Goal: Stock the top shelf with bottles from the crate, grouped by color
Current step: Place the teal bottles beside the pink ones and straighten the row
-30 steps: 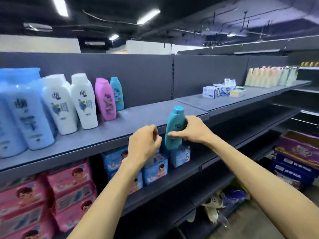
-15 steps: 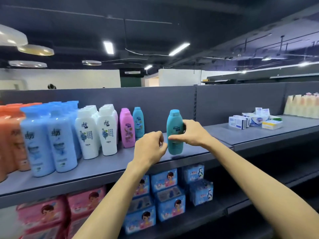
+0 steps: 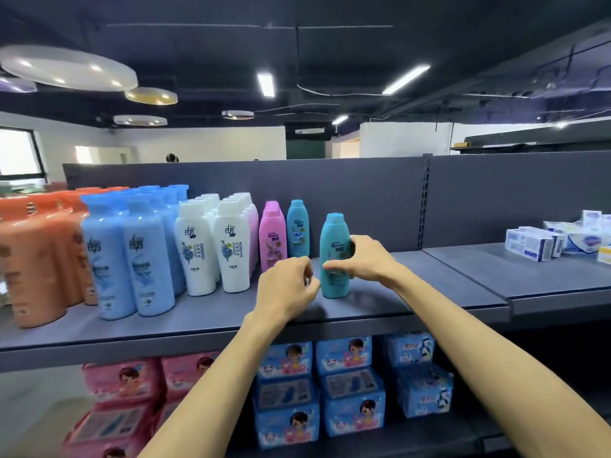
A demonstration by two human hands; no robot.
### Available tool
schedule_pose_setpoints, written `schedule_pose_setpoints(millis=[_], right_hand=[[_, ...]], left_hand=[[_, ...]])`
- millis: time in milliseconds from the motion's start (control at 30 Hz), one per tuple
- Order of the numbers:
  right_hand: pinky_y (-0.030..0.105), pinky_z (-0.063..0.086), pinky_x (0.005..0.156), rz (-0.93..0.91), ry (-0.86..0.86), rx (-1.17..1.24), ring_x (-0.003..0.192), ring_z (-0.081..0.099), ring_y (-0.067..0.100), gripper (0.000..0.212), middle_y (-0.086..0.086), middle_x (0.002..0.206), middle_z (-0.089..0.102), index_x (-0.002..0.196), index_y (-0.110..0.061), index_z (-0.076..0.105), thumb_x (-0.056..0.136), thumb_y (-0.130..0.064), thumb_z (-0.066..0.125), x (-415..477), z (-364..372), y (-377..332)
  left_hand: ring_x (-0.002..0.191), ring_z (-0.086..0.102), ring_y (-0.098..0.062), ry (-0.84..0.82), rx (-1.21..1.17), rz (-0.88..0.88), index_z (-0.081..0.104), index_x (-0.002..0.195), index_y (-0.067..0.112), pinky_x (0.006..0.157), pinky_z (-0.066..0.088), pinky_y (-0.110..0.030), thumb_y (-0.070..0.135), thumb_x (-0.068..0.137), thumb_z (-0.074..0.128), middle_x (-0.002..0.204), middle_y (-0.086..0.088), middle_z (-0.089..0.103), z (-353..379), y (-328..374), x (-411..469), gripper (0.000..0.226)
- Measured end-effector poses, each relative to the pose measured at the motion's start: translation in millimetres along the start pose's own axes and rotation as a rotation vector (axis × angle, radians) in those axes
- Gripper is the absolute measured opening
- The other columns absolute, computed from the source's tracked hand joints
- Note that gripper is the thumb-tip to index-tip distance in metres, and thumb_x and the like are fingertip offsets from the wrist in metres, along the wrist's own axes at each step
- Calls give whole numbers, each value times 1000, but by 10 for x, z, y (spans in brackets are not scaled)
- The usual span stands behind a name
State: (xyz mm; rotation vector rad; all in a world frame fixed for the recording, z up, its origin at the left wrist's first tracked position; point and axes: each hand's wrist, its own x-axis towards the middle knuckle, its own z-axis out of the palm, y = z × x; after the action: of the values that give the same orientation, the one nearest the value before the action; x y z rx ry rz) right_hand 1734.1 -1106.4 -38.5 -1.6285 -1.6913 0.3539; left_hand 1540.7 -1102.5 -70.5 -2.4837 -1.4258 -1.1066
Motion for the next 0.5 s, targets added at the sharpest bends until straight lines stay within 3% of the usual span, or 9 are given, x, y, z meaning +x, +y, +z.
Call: schedule_pose_setpoints(millis=[100, 333, 500], right_hand=[[36, 60, 76, -20, -23, -12, 81, 69, 11, 43, -7, 97, 71, 100, -22, 63, 67, -41, 83, 96, 40, 32], [37, 59, 79, -37, -30, -43, 88, 67, 13, 51, -7, 102, 69, 105, -20, 60, 65, -43, 83, 294, 157, 50], [20, 47, 62, -27, 24, -50, 88, 62, 11, 50, -8, 100, 65, 104, -18, 58, 66, -42, 82, 448, 296, 25]], left_hand=[[79, 57, -20, -1, 9, -17, 57, 81, 22, 68, 49, -35, 33, 82, 54, 80, 9, 64, 28, -38, 55, 11], [80, 57, -20, 11, 25, -31, 56, 80, 24, 69, 50, -35, 33, 82, 55, 80, 9, 64, 86, -105, 203, 10], [78, 58, -20, 21, 30, -40, 57, 80, 24, 69, 50, -35, 35, 81, 55, 78, 10, 63, 126, -182, 300, 11]])
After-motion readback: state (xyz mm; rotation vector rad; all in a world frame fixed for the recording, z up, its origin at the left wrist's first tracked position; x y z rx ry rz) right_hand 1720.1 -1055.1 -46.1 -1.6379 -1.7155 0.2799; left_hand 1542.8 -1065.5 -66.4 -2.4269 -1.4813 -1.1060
